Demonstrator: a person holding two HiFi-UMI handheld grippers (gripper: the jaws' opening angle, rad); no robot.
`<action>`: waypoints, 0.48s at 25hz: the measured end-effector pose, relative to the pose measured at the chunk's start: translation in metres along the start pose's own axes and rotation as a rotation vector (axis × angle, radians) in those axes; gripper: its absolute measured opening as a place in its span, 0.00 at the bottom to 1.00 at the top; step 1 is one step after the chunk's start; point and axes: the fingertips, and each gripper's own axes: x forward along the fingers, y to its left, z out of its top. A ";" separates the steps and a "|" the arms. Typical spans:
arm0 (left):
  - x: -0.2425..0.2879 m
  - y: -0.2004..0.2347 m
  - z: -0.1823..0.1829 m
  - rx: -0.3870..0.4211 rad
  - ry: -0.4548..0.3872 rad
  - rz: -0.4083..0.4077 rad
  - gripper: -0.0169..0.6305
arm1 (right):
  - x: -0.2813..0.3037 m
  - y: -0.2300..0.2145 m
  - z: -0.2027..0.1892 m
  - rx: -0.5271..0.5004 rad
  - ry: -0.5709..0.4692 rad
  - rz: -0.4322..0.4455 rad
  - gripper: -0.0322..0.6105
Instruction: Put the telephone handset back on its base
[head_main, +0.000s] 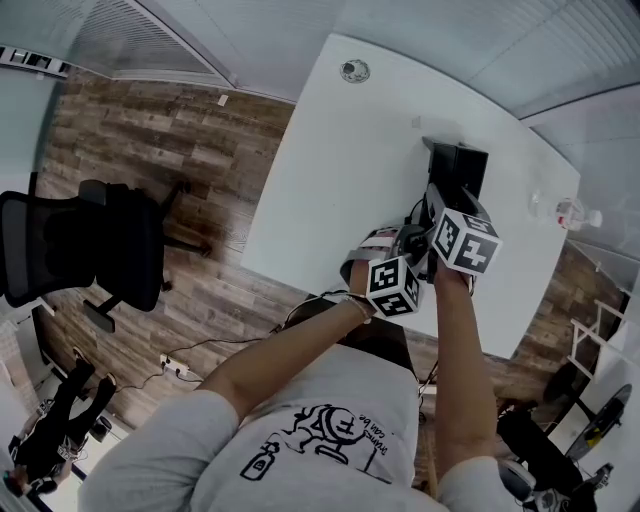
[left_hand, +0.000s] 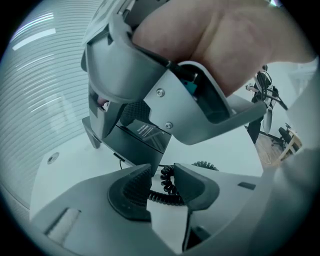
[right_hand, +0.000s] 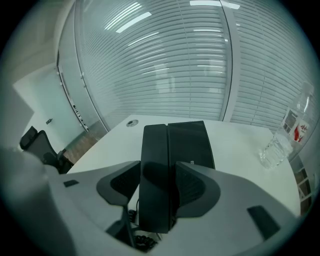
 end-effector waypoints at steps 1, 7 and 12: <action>-0.001 0.000 0.001 -0.002 -0.004 -0.001 0.24 | -0.002 0.000 0.001 0.000 -0.010 0.004 0.38; -0.012 0.004 0.012 -0.014 -0.043 0.005 0.24 | -0.026 -0.013 0.011 -0.011 -0.085 0.028 0.33; -0.033 0.015 0.030 -0.079 -0.087 0.022 0.24 | -0.058 -0.026 0.019 -0.040 -0.134 0.040 0.27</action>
